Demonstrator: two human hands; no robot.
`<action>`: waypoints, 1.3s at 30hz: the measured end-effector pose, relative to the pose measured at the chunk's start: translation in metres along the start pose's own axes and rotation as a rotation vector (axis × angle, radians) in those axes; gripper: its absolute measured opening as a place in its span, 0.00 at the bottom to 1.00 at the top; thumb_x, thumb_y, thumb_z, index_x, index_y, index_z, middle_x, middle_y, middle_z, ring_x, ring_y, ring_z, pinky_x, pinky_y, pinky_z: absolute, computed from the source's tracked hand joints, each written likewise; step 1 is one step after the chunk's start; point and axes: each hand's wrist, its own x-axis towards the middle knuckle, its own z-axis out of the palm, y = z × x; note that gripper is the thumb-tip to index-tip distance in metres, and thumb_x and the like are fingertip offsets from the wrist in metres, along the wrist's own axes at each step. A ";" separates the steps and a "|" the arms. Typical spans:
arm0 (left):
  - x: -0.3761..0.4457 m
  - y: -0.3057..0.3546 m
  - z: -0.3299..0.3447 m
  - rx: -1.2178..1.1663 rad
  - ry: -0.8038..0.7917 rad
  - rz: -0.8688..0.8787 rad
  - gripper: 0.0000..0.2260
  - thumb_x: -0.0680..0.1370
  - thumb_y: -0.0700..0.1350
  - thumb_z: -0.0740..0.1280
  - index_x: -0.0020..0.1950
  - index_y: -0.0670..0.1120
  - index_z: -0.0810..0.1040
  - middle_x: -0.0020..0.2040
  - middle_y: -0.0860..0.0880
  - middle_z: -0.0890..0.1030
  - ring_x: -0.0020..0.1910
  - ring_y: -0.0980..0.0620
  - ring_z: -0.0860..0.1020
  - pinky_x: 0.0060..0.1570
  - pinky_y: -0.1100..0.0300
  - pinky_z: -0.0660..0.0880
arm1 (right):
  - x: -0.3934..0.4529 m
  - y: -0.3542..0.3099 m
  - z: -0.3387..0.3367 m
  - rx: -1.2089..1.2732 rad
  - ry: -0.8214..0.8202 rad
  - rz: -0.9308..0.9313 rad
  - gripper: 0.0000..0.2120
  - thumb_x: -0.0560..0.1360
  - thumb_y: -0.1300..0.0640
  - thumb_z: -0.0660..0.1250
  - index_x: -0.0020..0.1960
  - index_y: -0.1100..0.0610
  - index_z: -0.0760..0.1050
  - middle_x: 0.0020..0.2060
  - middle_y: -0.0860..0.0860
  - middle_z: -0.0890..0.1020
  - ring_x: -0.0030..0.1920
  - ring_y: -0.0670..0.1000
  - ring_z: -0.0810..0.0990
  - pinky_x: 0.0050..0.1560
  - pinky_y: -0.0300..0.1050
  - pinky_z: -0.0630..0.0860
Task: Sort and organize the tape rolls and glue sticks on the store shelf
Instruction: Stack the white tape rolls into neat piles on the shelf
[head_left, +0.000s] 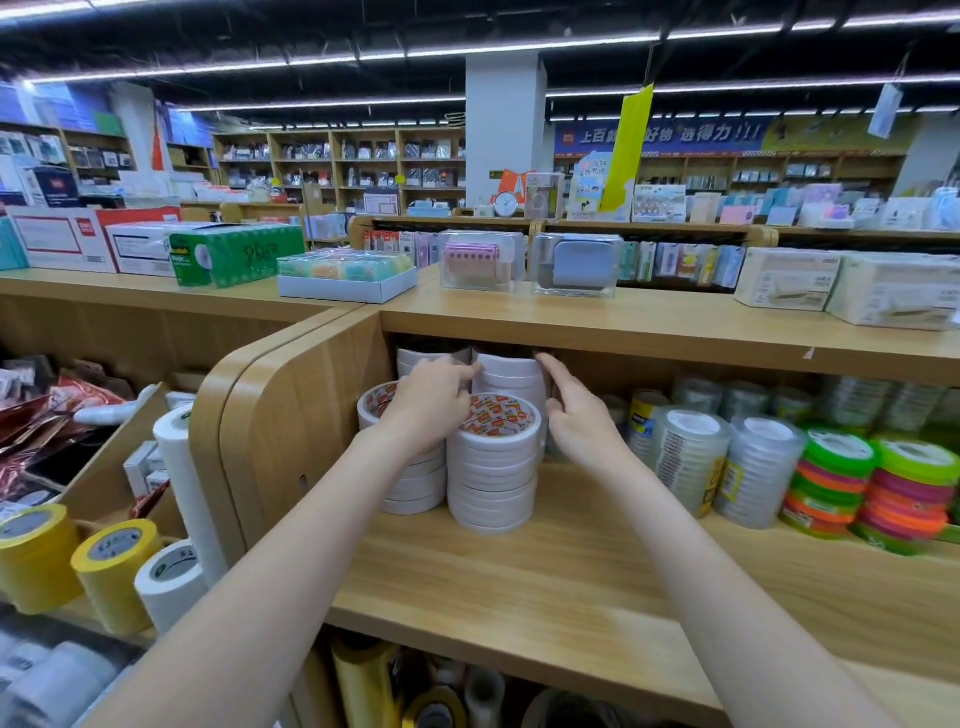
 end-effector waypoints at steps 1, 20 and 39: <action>0.000 -0.002 0.001 -0.016 -0.014 0.011 0.23 0.78 0.37 0.56 0.73 0.49 0.65 0.67 0.45 0.70 0.65 0.43 0.67 0.62 0.45 0.68 | 0.000 0.002 -0.001 -0.060 0.029 -0.038 0.25 0.78 0.65 0.55 0.73 0.52 0.59 0.69 0.54 0.68 0.69 0.53 0.65 0.64 0.40 0.61; 0.017 -0.001 0.004 -0.017 0.152 0.193 0.14 0.80 0.43 0.60 0.66 0.48 0.74 0.50 0.50 0.68 0.47 0.54 0.70 0.46 0.61 0.70 | -0.033 0.026 -0.048 -0.649 0.517 -0.610 0.11 0.72 0.66 0.67 0.54 0.66 0.79 0.51 0.58 0.82 0.49 0.55 0.83 0.49 0.50 0.81; -0.060 -0.037 -0.045 0.104 0.400 0.232 0.06 0.74 0.39 0.70 0.50 0.41 0.83 0.49 0.45 0.75 0.47 0.46 0.75 0.43 0.58 0.68 | 0.007 0.013 0.000 -0.643 0.341 -0.478 0.18 0.63 0.70 0.75 0.51 0.64 0.78 0.46 0.58 0.82 0.44 0.58 0.81 0.40 0.47 0.80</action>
